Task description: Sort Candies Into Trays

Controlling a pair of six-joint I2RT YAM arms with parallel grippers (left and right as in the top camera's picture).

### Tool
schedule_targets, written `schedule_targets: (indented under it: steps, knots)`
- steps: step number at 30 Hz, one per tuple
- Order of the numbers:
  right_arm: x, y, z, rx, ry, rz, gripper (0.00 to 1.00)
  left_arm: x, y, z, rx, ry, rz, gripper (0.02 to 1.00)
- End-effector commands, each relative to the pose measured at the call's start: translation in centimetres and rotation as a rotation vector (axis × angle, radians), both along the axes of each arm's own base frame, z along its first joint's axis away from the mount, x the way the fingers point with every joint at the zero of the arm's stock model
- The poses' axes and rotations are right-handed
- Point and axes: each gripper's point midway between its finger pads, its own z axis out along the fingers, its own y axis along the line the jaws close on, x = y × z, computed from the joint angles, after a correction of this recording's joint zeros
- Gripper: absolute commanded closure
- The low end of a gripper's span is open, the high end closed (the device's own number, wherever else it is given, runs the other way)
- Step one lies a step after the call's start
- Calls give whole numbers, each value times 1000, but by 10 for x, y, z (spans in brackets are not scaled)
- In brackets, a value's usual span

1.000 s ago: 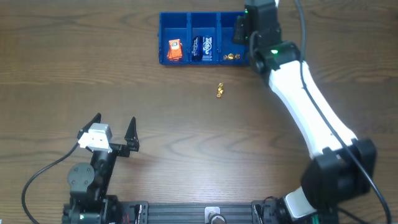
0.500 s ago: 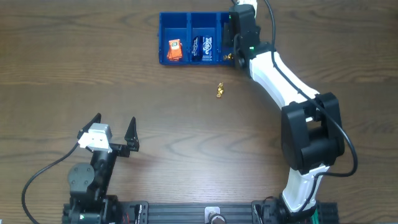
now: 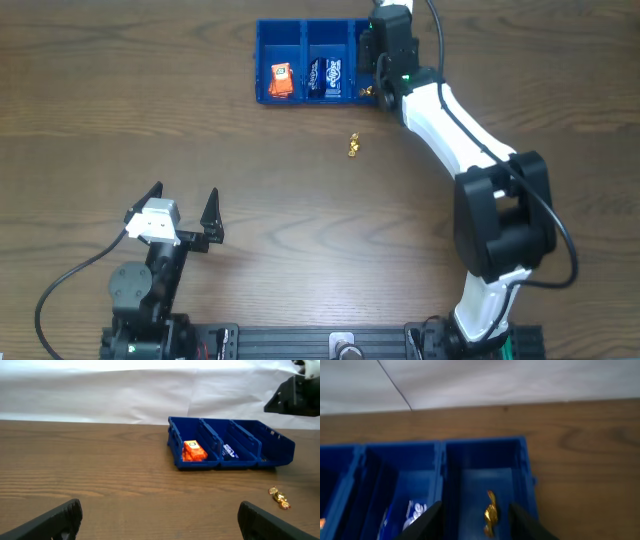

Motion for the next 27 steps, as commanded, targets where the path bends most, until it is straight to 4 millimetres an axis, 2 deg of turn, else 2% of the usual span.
schedule_targets:
  steps: [1,2,4,7,9,10,13,16,24,27]
  knots:
    - [-46,7,88,16,-55,38,562,-1,-4,-16,4,45,-23,20]
    - [-68,11,95,20,-15,49,562,-1,-4,-16,4,45,-23,20]
    - [-95,21,91,29,62,61,562,-1,-4,-16,4,45,-23,20]
    - [-134,41,51,47,261,103,531,-1,-4,-16,4,45,-23,20]
    - [-156,54,9,76,411,130,522,-1,-4,-16,4,45,-23,20]
    - [-162,55,-6,74,461,121,524,-1,-4,-16,4,45,-23,20]
    - [-168,56,-49,50,579,108,522,-1,-4,-16,4,45,-23,20]
    - [-176,54,-81,46,677,62,531,-1,-4,-16,4,45,-22,20]
    - [-176,49,-126,22,763,13,549,-1,-4,-16,4,45,-22,20]
    - [-174,44,-138,18,781,-2,575,-1,-4,-16,4,45,-23,20]
